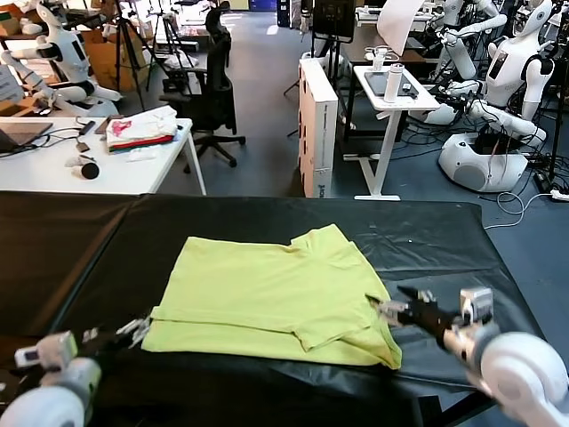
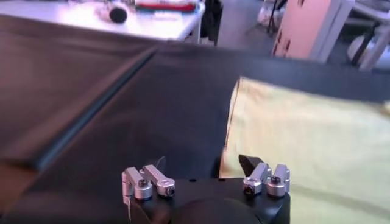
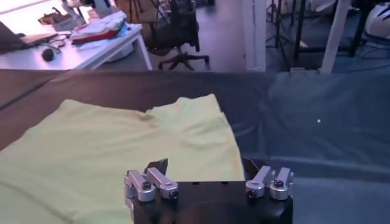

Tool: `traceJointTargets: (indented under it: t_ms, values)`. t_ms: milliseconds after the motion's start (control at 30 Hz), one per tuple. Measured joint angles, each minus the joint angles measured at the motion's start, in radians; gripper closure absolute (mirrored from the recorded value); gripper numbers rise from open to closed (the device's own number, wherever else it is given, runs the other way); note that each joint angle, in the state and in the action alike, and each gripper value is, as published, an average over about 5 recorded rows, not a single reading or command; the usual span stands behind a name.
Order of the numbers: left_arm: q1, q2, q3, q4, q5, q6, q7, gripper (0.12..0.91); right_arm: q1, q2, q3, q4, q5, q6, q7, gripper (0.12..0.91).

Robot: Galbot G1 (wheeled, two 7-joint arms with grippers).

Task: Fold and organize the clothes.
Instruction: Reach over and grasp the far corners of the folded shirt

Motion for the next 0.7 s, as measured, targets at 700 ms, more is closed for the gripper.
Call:
traceJointTargets:
  t_ms: [700]
  values:
    - [-0.553, 0.013, 0.307, 0.513, 0.024, 0.046, 0.139, 0.123, 0.408, 0.196, -0.310, -0.428, -0.111, -0.012, -0.029, 0.118]
